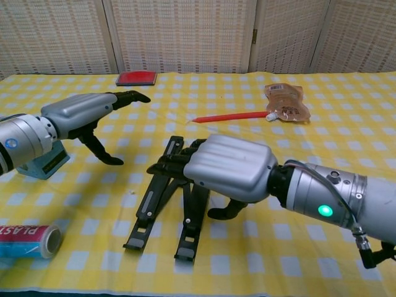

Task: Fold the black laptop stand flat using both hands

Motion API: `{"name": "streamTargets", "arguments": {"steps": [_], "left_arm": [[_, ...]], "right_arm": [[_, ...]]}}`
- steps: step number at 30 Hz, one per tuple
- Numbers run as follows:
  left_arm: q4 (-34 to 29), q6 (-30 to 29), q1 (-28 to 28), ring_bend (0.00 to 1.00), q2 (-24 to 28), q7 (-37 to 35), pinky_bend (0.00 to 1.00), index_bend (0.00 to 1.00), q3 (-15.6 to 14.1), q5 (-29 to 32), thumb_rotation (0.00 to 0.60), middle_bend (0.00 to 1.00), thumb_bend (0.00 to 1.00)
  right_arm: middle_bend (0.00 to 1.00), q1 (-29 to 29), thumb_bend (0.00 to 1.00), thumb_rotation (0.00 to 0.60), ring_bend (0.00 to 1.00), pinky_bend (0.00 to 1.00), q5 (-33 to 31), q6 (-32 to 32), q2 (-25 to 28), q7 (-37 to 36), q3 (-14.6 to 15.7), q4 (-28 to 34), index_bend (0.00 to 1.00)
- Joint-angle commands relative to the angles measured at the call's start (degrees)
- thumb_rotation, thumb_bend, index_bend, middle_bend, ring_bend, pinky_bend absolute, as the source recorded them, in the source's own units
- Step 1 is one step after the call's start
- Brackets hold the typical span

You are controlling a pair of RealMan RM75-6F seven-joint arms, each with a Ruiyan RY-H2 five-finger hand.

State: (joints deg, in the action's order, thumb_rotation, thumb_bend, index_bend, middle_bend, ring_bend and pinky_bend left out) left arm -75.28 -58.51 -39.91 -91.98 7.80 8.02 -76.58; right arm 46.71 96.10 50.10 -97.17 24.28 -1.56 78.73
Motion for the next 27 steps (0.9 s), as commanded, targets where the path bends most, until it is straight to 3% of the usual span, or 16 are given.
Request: {"name": "streamTargets", "arguments": {"steps": [1,8,27], "left_arm": [[-1.70,-0.69,0.97,0.00,1.38,-0.49,0.00,0.00,-0.05,0.43,0.600,0.04,0.15],[-4.28,-1.39,2.47,0.00,3.59,-0.99,0.00,0.00,-0.98,0.44,0.600,0.02,0.15],[-3.24,-0.91,4.14,0.00,4.28,-3.83,0.00,0.00,-1.40,1.49,0.600,0.01,0.15]], "right_arm": [[0.01,5.53,0.31,0.600,0.07,0.08,-6.60,-11.12,5.70,5.92,-2.86,7.16,0.00],[0.00,9.62,0.31,0.600,0.06,0.06,-11.55,-16.74,3.88,11.06,-4.35,5.54,0.00],[0.02,13.69,0.31,0.600,0.06,0.06,-16.80,-18.32,-0.45,14.22,-2.84,-0.67,0.00]]}}
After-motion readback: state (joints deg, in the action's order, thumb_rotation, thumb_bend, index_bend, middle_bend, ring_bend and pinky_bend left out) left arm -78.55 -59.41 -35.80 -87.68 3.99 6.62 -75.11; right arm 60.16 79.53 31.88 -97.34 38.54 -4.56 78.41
